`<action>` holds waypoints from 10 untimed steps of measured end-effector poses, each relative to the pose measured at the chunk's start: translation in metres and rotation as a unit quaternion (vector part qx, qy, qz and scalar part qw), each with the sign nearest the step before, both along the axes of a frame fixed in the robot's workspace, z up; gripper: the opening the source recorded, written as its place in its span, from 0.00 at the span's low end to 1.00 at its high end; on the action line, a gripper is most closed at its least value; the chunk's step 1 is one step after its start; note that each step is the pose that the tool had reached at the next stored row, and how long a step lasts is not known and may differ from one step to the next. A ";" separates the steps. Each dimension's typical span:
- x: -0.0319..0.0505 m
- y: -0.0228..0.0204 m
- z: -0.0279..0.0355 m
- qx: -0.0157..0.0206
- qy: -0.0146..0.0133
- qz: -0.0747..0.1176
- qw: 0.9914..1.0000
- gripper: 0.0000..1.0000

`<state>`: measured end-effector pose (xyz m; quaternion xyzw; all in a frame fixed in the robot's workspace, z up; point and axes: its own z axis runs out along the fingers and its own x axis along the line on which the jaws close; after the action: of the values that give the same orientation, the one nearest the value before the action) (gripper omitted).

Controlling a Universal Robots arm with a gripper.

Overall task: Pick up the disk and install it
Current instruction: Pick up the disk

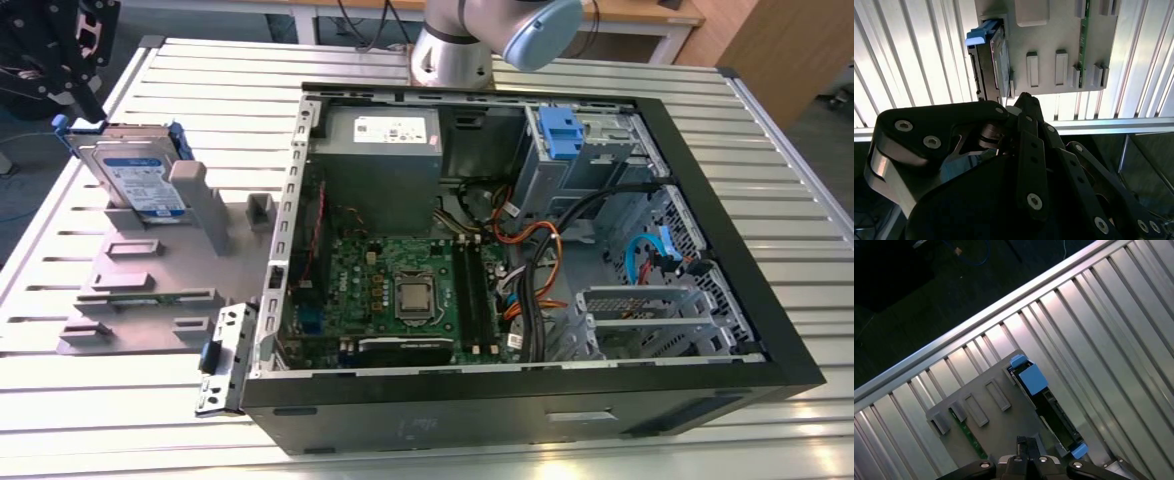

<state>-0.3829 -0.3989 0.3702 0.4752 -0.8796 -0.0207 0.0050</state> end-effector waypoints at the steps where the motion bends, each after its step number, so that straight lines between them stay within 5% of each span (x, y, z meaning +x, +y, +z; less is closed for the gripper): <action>1: 0.0000 0.0000 0.0000 0.000 0.000 0.000 1.000 0.11; 10: 0.0000 0.0000 0.0000 0.000 0.000 0.004 1.000 0.11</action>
<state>-0.3829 -0.3989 0.3702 0.4786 -0.8778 -0.0207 0.0051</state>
